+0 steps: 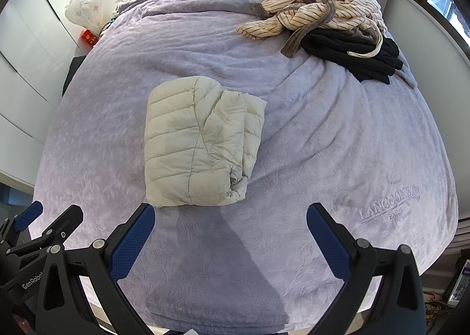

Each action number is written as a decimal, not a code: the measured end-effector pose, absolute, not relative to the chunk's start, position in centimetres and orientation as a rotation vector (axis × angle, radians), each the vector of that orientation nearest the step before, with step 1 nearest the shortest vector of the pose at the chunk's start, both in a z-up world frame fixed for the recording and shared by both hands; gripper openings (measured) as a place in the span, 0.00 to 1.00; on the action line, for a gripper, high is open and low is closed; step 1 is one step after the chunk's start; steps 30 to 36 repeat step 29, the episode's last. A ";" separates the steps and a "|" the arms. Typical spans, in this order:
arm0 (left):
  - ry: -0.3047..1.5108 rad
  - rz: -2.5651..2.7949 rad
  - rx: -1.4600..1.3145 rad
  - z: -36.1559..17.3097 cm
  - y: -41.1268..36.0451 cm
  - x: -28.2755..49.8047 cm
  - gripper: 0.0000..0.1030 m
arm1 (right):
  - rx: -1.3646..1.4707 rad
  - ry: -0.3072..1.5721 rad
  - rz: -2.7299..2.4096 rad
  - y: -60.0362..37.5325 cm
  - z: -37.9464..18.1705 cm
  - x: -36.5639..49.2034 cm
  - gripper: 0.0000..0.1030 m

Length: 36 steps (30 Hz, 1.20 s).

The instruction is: Fold large clothes

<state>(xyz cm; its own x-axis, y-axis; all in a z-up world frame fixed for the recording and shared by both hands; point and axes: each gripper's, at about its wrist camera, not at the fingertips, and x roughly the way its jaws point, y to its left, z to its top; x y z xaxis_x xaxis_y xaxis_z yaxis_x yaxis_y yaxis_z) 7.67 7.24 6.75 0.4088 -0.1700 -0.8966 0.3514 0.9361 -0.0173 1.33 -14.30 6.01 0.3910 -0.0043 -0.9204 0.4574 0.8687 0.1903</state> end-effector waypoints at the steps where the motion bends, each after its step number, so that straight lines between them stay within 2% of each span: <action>1: 1.102 -0.329 0.185 6.7 7.3 7.7 1.00 | 0.455 1.141 -0.307 -14.3 6.0 1.3 1.00; 36: 1.098 -0.359 0.174 7.2 7.2 8.0 1.00 | 0.452 1.147 -0.307 -13.9 5.8 1.1 1.00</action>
